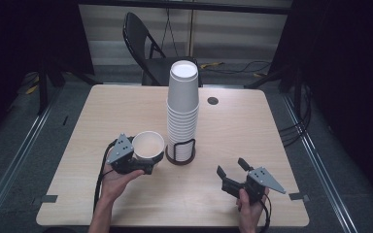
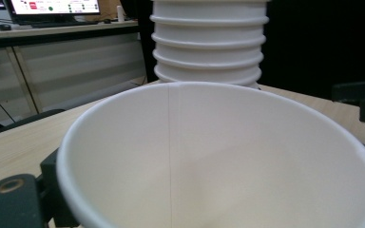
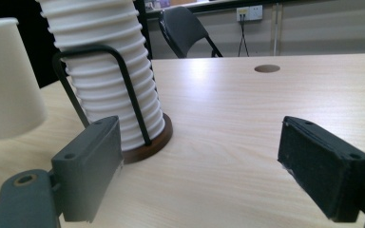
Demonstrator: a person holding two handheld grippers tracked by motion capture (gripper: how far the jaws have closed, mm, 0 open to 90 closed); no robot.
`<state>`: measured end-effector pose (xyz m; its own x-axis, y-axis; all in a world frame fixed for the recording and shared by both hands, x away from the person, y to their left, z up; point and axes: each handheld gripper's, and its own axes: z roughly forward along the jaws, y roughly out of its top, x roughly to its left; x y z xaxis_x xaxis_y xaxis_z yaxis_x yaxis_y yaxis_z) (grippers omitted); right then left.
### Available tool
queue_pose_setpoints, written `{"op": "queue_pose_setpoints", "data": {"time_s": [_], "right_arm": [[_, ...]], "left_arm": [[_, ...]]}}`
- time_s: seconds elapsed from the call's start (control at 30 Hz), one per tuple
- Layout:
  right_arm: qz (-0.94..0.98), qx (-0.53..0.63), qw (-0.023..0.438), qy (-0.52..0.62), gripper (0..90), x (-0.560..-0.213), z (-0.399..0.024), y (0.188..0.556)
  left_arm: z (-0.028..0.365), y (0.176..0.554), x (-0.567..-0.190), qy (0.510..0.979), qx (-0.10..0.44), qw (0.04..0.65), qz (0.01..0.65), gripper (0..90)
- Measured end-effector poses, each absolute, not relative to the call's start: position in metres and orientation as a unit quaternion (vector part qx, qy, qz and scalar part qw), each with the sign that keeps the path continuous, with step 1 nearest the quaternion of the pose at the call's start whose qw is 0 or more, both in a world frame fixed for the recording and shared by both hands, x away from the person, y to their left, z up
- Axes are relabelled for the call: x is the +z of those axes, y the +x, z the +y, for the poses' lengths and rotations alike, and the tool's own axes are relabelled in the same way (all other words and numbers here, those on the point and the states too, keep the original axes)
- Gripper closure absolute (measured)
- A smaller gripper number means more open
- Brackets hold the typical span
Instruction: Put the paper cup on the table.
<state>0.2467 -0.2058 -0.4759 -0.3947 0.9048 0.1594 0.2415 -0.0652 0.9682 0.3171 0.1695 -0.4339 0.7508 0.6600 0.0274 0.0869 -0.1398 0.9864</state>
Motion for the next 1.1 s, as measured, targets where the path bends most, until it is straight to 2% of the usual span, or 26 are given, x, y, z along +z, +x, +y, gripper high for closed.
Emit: {"op": "queue_pose_setpoints", "data": {"time_s": [0.57, 0.77, 0.87, 1.1], "right_arm": [[0.637, 0.525, 0.333, 0.457, 15.0, -0.489, -0.199, 0.25], [0.643, 0.52, 0.329, 0.456, 14.7, -0.491, -0.198, 0.252], [0.641, 0.519, 0.327, 0.461, 14.3, -0.492, -0.197, 0.252], [0.639, 0.522, 0.328, 0.459, 13.9, -0.495, -0.197, 0.252]], "left_arm": [[0.189, 0.357, -0.434, 0.699, 0.234, 0.591, 0.327, 9.1], [0.189, 0.369, -0.43, 0.694, 0.226, 0.593, 0.34, 9.0], [0.188, 0.376, -0.43, 0.693, 0.246, 0.582, 0.346, 9.0], [0.186, 0.392, -0.429, 0.691, 0.244, 0.577, 0.359, 9.0]]}}
